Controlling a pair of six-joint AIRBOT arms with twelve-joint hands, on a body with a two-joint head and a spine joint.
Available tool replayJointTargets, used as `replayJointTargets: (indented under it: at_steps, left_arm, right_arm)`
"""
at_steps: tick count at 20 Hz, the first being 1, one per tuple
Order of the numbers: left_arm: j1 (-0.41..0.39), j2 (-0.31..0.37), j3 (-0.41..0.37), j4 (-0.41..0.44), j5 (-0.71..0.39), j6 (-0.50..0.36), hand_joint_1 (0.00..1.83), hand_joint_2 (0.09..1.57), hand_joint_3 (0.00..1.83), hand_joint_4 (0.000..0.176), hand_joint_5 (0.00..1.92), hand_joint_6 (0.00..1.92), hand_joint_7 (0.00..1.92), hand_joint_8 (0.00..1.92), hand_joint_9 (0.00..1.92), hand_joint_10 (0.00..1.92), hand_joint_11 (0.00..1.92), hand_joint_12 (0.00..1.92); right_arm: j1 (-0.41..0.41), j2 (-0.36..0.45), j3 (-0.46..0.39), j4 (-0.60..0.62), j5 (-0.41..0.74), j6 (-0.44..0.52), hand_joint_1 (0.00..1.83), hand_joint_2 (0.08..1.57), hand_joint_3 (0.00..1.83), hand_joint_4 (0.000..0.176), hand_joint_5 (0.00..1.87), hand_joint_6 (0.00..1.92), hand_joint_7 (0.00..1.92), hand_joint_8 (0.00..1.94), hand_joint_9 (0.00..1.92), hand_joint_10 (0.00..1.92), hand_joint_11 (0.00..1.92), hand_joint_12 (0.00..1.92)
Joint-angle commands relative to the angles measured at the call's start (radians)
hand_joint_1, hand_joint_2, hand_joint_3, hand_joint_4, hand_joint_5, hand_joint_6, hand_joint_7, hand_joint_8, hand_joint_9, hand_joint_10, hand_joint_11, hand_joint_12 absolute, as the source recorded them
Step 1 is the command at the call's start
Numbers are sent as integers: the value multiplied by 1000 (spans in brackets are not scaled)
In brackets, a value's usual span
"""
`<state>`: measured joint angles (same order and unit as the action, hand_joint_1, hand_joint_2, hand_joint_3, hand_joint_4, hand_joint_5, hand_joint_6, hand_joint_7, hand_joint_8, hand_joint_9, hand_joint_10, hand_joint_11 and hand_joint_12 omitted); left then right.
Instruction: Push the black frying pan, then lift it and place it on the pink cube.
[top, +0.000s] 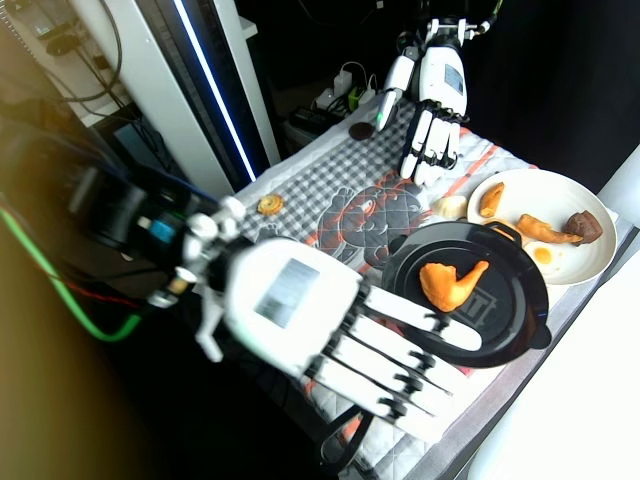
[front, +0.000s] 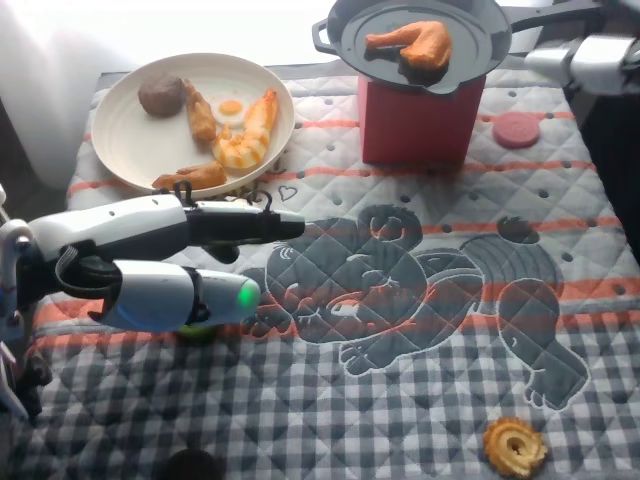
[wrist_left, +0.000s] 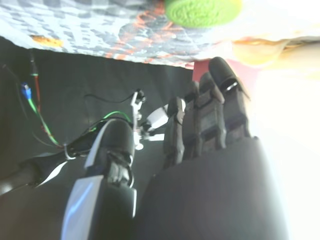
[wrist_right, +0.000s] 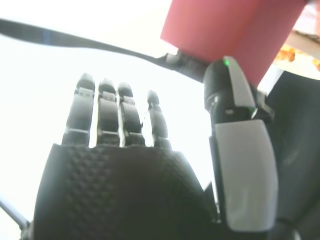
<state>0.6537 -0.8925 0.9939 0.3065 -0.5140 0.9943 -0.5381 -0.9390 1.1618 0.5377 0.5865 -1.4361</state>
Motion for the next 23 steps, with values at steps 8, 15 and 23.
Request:
replayJointTargets:
  at_steps: [8,15,23]
  left_arm:
    - [11,94,-53,-36,-183,6,305,1406,0,66,261,1,220,0,188,7,0,943]
    - [11,157,-79,-170,-327,113,341,1391,0,15,92,0,77,0,72,0,0,909]
    - [56,214,-84,-354,-601,164,429,1311,2,65,0,0,0,0,0,0,0,177]
  right_arm:
    - [-145,229,-241,-200,434,155,637,1166,0,176,0,0,0,0,0,0,0,0]
    - [-445,327,-347,-234,825,369,562,1144,0,90,0,0,0,0,0,0,0,0]
    - [-689,365,-401,-173,1167,461,731,1204,13,48,0,0,0,0,0,0,0,0]
